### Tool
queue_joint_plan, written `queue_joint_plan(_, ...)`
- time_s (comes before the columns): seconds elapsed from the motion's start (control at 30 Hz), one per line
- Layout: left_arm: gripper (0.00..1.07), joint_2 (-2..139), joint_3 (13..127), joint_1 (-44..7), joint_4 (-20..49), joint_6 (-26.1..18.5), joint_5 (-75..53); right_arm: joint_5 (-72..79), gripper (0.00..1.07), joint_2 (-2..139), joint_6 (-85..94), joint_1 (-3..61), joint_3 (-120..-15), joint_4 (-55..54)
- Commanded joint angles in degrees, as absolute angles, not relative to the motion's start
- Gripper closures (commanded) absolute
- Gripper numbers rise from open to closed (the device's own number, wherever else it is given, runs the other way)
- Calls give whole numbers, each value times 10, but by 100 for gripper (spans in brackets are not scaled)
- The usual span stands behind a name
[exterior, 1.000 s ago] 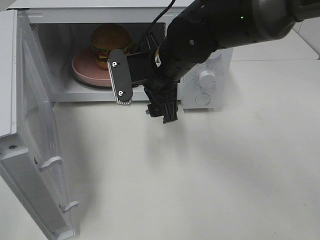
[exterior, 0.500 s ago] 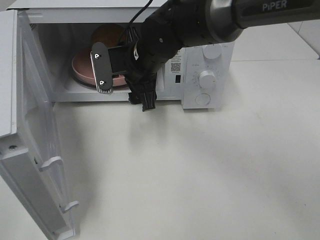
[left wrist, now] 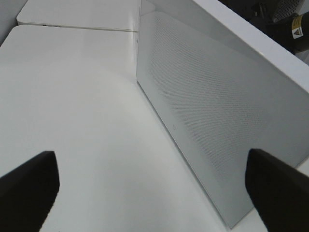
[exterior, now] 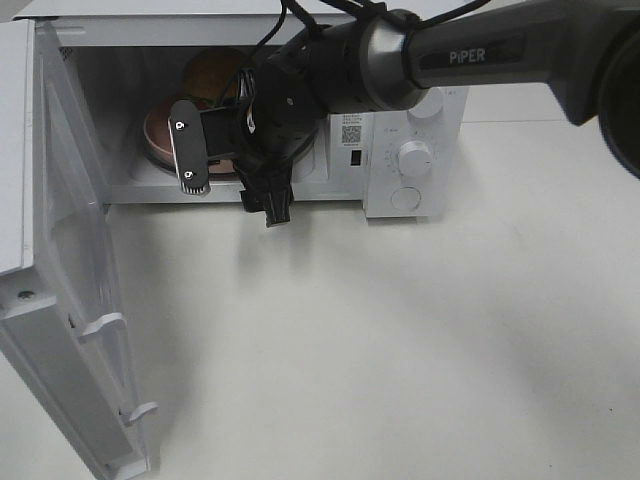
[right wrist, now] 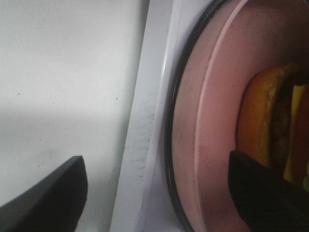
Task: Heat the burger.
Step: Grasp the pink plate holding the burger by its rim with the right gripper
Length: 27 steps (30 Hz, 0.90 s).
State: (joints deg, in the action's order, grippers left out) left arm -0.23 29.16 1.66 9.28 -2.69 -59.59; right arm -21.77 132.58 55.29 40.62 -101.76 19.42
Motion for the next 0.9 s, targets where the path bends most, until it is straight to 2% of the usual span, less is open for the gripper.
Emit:
queue_joint_plan(0.03,7,-14,289,18,95,-26,-589,-230,31,1345,548,406,-1041,194)
queue_joint_plan(0.33,7,-14,289,18,93,-26,-589,-232,31,1396,541,406,-1095,189)
queue_joint_plan(0.63,7,-14,289,18,89,-26,-590,-233,32,1409,535,406,-1106,188)
queue_joint_plan(0.7,7,-14,289,18,89,-26,-590,-233,40,1411,533,406,-1106,188)
queue_joint_plan(0.8,7,-14,289,18,89,-26,-590,-233,44,1411,533,406,-1106,189)
queue_joint_plan(0.87,7,-14,289,18,89,-26,-590,-233,64,1411,533,406,-1106,189)
queue_joint_plan(0.9,7,-14,289,18,89,-26,-590,-233,64,1411,533,406,-1106,189)
